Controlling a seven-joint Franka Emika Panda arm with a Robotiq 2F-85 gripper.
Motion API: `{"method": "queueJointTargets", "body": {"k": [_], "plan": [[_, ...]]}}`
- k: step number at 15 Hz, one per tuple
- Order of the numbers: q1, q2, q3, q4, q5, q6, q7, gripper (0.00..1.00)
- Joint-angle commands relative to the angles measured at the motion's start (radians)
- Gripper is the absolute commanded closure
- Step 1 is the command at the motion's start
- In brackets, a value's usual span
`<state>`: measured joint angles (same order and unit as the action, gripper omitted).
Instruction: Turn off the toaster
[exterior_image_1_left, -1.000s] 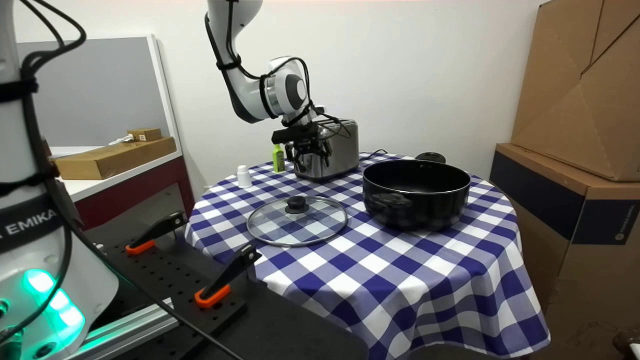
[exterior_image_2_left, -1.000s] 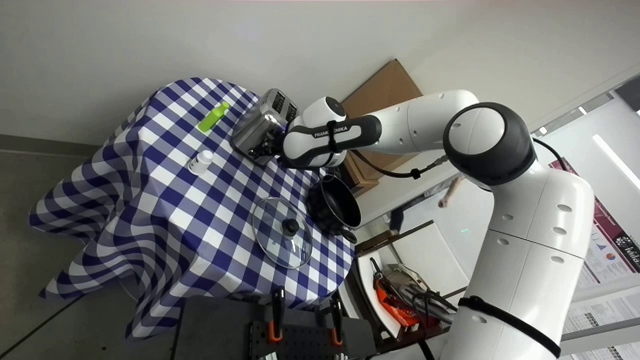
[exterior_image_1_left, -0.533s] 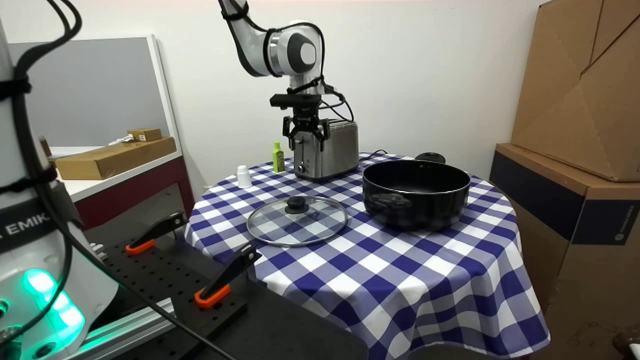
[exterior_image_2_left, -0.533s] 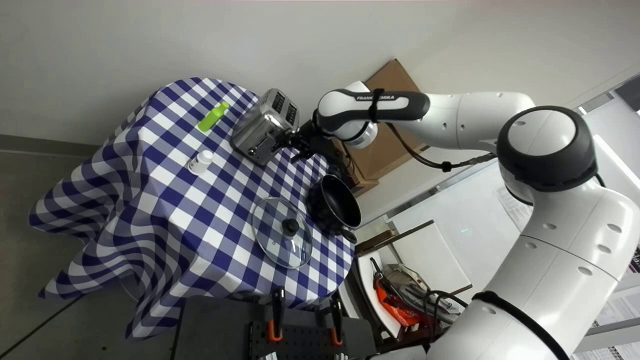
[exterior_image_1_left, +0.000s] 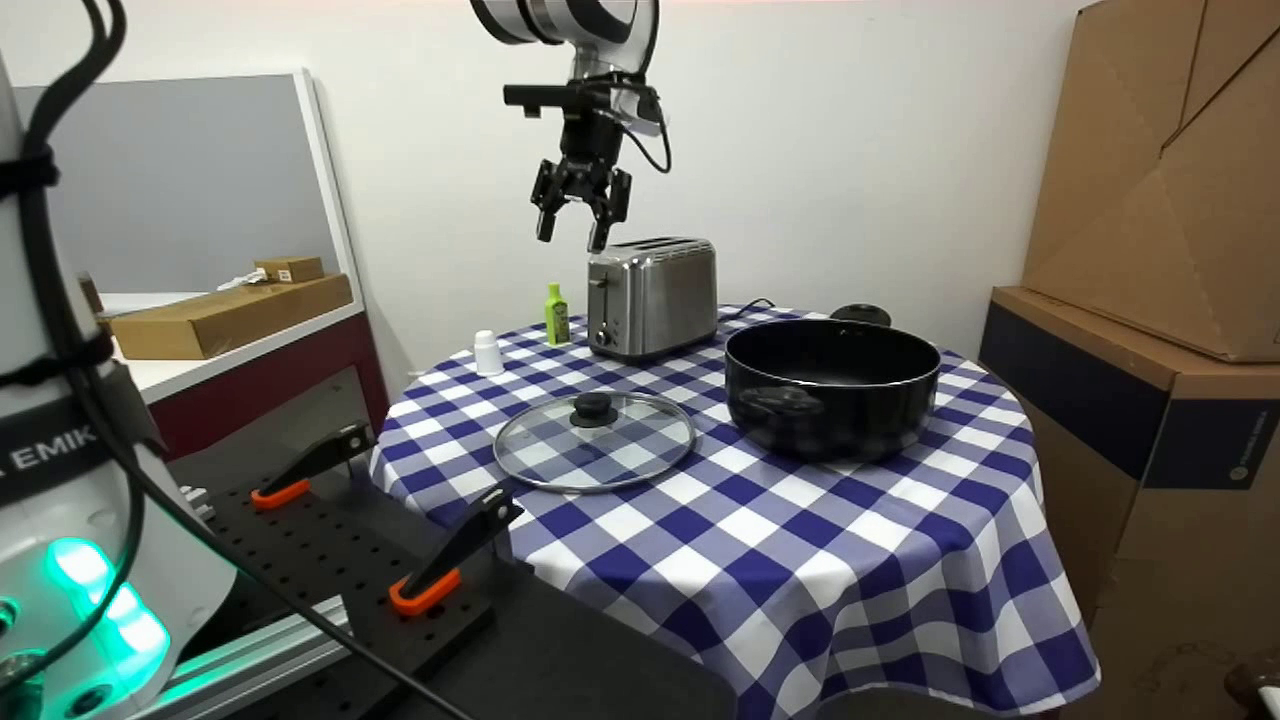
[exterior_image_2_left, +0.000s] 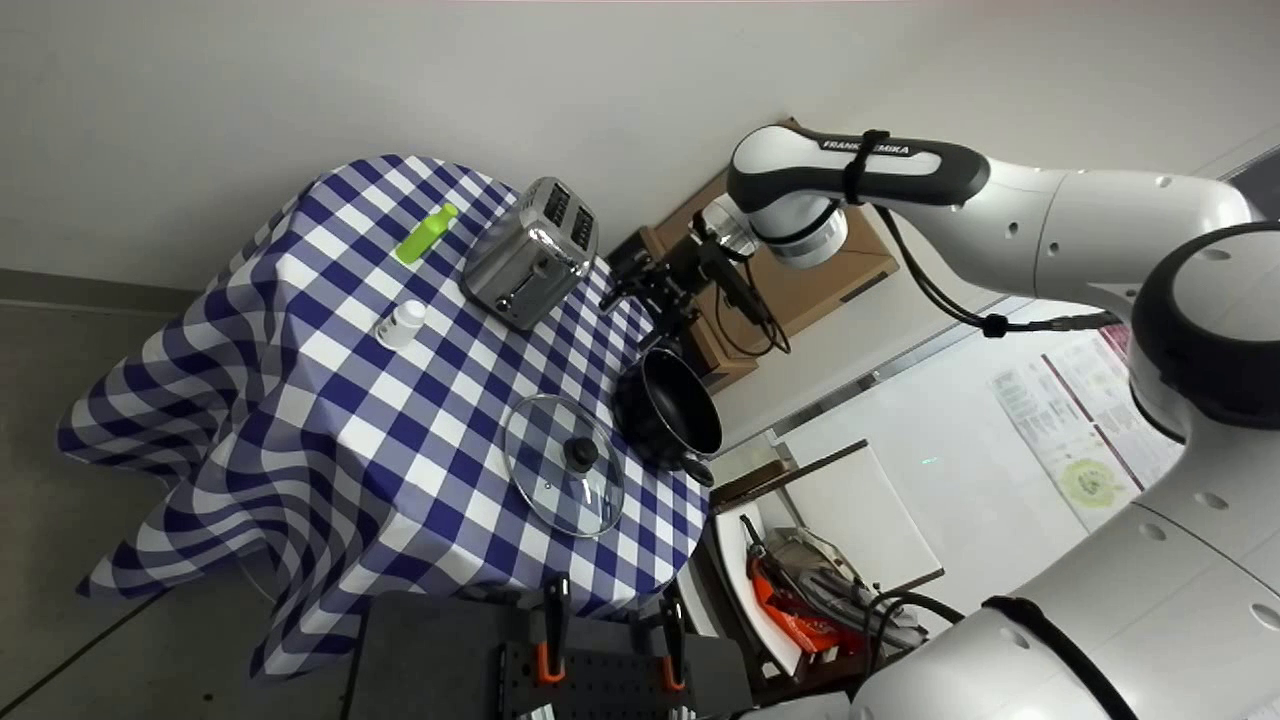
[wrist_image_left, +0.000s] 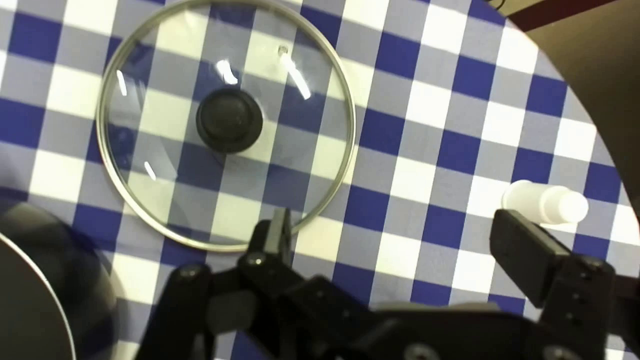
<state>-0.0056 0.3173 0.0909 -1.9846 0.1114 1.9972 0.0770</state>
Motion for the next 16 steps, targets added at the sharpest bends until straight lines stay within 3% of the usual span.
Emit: {"method": "queueJointTargets", "body": {"k": [1, 7, 11, 12, 16], "plan": [[0.033, -0.152, -0.016, -0.105, 0.047, -0.091, 0.114, 0.00], [0.079, -0.346, -0.004, -0.223, -0.041, -0.135, 0.260, 0.00], [0.080, -0.446, -0.001, -0.282, -0.027, -0.168, 0.221, 0.00], [0.080, -0.377, 0.001, -0.233, -0.032, -0.154, 0.234, 0.00], [0.077, -0.428, 0.003, -0.269, -0.032, -0.157, 0.233, 0.00]]}}
